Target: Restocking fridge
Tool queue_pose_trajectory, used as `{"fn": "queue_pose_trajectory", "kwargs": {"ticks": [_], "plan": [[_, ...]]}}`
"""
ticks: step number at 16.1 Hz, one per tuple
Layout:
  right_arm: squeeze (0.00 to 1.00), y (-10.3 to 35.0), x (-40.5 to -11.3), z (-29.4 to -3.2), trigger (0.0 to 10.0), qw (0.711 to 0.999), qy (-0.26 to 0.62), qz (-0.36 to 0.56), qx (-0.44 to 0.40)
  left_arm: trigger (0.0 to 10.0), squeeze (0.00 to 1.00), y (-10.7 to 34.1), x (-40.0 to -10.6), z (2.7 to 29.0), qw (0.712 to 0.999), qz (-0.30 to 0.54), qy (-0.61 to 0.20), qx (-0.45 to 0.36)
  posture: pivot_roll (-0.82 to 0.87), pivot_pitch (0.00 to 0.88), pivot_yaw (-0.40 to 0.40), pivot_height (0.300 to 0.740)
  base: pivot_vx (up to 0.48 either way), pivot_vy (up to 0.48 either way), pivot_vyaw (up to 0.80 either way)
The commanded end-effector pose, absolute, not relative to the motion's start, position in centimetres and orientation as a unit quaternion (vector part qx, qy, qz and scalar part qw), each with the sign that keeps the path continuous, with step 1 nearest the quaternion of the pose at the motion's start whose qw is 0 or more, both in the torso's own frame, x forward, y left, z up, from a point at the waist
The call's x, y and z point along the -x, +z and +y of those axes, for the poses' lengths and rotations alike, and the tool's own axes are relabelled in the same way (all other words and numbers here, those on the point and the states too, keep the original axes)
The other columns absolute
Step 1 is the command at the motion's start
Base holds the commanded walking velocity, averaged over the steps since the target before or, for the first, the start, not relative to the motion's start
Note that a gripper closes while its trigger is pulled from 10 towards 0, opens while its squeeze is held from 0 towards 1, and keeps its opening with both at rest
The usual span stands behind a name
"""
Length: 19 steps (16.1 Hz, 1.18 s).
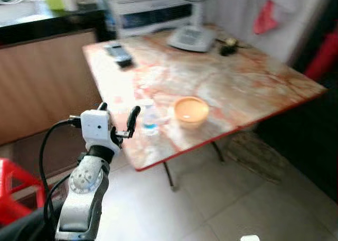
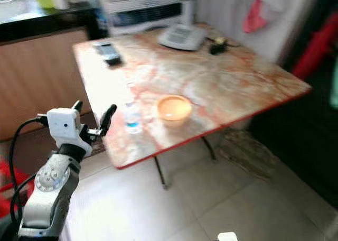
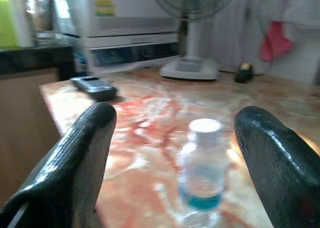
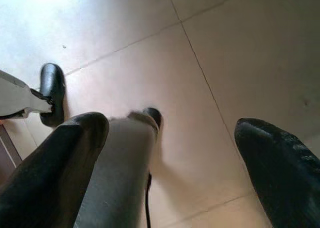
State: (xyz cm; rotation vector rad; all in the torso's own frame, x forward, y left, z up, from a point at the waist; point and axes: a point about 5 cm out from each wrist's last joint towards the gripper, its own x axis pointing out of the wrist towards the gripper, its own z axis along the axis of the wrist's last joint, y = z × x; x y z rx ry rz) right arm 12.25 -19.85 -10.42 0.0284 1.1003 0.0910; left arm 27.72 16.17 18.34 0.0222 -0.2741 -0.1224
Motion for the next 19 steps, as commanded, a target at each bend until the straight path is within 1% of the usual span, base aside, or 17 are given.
{"fn": "queue_pose_trajectory", "kwargs": {"ticks": [1,5,8,19], "plan": [[0.00,-10.37,-12.21,-20.13,10.0,0.854,0.039,0.519,-0.014,10.0,0.00,18.60,-27.62,16.10,0.989,-0.134,-0.065,-0.006,0.13,0.045,-0.029,0.740,0.000,0.000,0.00],[0.00,-10.30,-12.41,-20.21,10.0,0.855,0.039,0.518,-0.013,10.0,0.00,18.89,-27.64,16.23,0.990,-0.127,-0.057,-0.002,0.13,0.075,-0.032,0.740,0.000,0.000,0.00],[0.00,-10.28,-12.47,-20.17,10.0,0.854,0.042,0.518,-0.014,10.0,0.00,18.99,-27.62,16.31,0.991,-0.125,-0.054,-0.002,0.13,0.078,-0.032,0.740,0.000,0.000,0.00],[0.00,-10.27,-12.64,-20.07,10.0,0.853,0.043,0.520,-0.012,10.0,0.00,19.30,-27.71,16.53,0.991,-0.121,-0.054,-0.013,0.13,0.089,-0.026,0.740,0.258,0.000,0.00]]}}
